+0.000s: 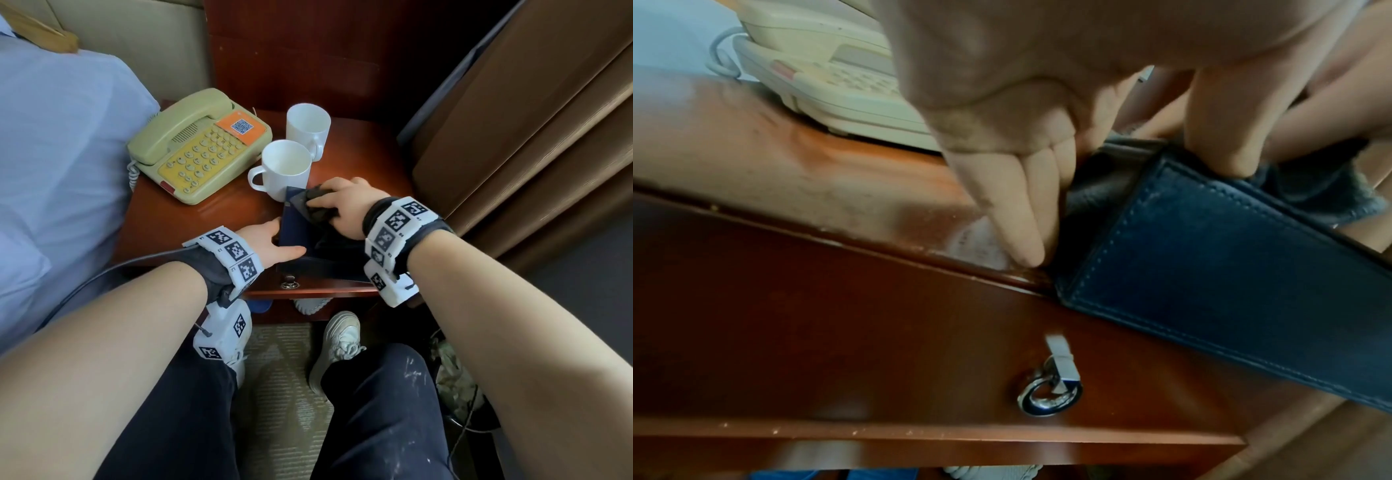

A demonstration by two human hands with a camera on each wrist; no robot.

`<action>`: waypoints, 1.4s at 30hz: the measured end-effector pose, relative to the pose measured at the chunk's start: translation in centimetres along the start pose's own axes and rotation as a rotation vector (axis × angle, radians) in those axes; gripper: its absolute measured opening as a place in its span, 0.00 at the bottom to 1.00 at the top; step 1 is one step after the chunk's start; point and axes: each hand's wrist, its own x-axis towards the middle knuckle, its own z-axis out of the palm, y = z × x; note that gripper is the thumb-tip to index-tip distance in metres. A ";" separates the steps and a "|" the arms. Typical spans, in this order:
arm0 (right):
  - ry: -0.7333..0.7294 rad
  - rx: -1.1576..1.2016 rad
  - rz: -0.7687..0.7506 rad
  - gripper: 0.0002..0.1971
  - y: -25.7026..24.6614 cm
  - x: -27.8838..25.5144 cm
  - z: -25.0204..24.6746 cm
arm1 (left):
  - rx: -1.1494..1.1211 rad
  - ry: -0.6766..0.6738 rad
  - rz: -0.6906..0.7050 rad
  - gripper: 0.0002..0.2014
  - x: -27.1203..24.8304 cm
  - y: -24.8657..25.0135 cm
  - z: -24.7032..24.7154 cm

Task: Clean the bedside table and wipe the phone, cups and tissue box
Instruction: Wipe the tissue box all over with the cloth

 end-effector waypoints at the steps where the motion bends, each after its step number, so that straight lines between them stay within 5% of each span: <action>1: 0.029 0.026 0.047 0.31 1.2 -0.3 0.2 | -0.002 -0.005 -0.009 0.32 0.0 0.1 -0.1; 7: 0.108 0.190 0.416 0.29 6.5 -2.0 1.4 | 0.058 0.017 -0.035 0.42 -0.2 0.4 0.2; 13: 0.167 0.108 -0.060 0.25 3.1 -4.9 4.0 | 0.244 0.037 0.094 0.34 -0.8 1.0 -0.5; 21: 0.167 0.130 0.214 0.29 9.0 -7.7 3.4 | 0.328 0.034 0.061 0.34 -1.2 1.9 -0.7; 25: 0.350 0.414 0.060 0.46 7.0 -8.0 2.0 | 0.328 0.102 0.072 0.32 -1.6 2.9 -1.1; 28: 0.524 0.469 -0.157 0.50 4.7 -9.0 1.2 | -0.026 0.174 0.105 0.28 -2.8 4.5 -2.1; 31: 0.621 0.435 -0.333 0.48 2.6 -10.0 0.1 | -0.488 0.136 0.194 0.15 -4.9 6.1 -3.6; 33: 0.663 0.452 -0.398 0.45 1.7 -10.6 -0.7 | -0.568 0.113 0.255 0.06 -6.4 6.8 -4.8; 37: 0.673 0.525 -0.408 0.31 0.1 -12.3 -2.7 | -0.526 0.018 0.333 0.14 -9.2 7.4 -7.4; 42: 0.642 0.765 -0.424 0.20 -2.6 -15.0 -5.1 | -0.209 0.014 0.336 0.11 -12.4 8.6 -8.6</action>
